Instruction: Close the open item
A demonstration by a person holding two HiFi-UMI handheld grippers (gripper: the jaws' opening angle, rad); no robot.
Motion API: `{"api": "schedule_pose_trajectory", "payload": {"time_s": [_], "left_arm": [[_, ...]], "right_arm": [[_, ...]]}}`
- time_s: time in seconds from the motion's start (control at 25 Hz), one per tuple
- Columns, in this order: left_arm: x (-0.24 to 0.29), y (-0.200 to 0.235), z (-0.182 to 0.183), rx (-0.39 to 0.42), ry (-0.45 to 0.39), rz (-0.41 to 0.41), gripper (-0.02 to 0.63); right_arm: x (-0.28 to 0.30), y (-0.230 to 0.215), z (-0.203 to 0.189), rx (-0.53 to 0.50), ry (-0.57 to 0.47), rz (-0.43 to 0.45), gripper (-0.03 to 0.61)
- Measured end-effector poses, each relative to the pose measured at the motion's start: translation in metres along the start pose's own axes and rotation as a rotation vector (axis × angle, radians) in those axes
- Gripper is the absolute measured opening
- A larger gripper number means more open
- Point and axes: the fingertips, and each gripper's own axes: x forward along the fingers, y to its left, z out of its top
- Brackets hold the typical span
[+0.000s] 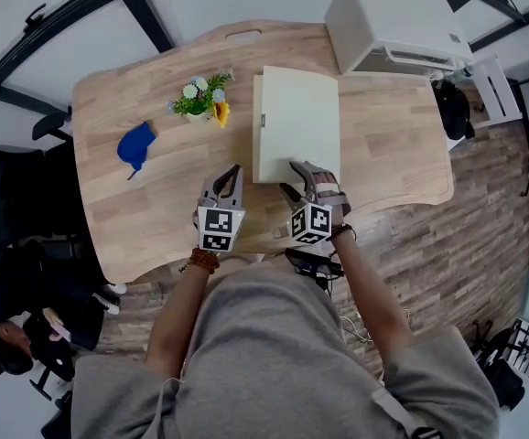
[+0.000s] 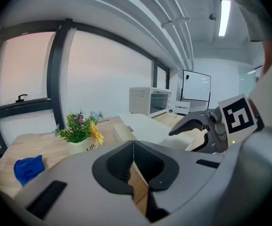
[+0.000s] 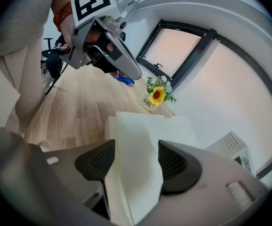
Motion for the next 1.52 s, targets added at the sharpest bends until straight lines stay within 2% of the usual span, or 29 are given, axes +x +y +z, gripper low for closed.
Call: {"api": "schedule_pose_trajectory", "payload": {"time_s": [0.16,0.28,0.36,0.44,0.6,0.76,0.88,0.96,1.04,1.08,1.16,1.2,1.28,1.36,1.4,1.44,1.52], "left_arm": [[0.0,-0.006,-0.003,0.004,0.011,-0.016,0.009],[0.003,-0.011,0.0,-0.015,0.007,-0.047,0.009],[0.007,-0.015,0.006,-0.063,-0.001,-0.089,0.011],[0.011,-0.027,0.017,-0.138,-0.003,-0.169,0.016],[0.024,-0.053,0.034,-0.255,0.016,-0.323,0.136],[0.037,-0.071,0.029,-0.341,0.078,-0.382,0.145],[0.041,-0.083,0.026,-0.434,0.116,-0.437,0.096],[0.042,-0.089,0.028,-0.512,0.134,-0.464,0.051],[0.043,-0.095,0.034,-0.606,0.138,-0.494,0.031],[0.042,-0.099,0.039,-0.654,0.134,-0.517,0.025],[0.041,-0.109,0.051,-0.723,0.121,-0.573,0.025],[0.039,-0.115,0.058,-0.733,0.112,-0.604,0.025],[0.035,-0.126,0.069,-0.694,0.081,-0.663,0.034],[0.03,-0.128,0.073,-0.6,0.037,-0.699,0.084],[0.027,-0.125,0.073,-0.546,0.011,-0.698,0.089],[0.025,-0.119,0.07,-0.488,-0.011,-0.682,0.103],[0.027,-0.1,0.054,-0.345,-0.018,-0.594,0.12]], "right_arm": [[-0.002,-0.002,0.0,0.008,-0.017,-0.023,0.293],[-0.011,-0.007,0.006,-0.011,-0.061,-0.062,0.252],[-0.021,-0.009,0.011,-0.028,-0.097,-0.092,0.189],[-0.032,-0.011,0.014,-0.044,-0.123,-0.121,0.142],[-0.048,-0.015,0.012,-0.04,-0.146,-0.155,0.114],[-0.058,-0.02,0.012,-0.052,-0.153,-0.177,0.114],[-0.063,-0.024,0.012,-0.067,-0.159,-0.191,0.117],[-0.063,-0.023,0.009,-0.09,-0.147,-0.194,0.155],[-0.06,-0.022,0.003,-0.118,-0.117,-0.195,0.244],[-0.059,-0.022,0.0,-0.123,-0.102,-0.202,0.265],[-0.06,-0.027,-0.002,-0.084,-0.097,-0.243,0.263],[-0.064,-0.034,-0.002,-0.042,-0.105,-0.281,0.23],[-0.075,-0.049,-0.003,0.054,-0.128,-0.355,0.113],[-0.085,-0.057,-0.006,0.147,-0.156,-0.378,0.075],[-0.089,-0.06,-0.008,0.191,-0.171,-0.379,0.067],[-0.093,-0.062,-0.011,0.239,-0.187,-0.38,0.066],[-0.105,-0.069,-0.022,0.369,-0.22,-0.397,0.058]]}}
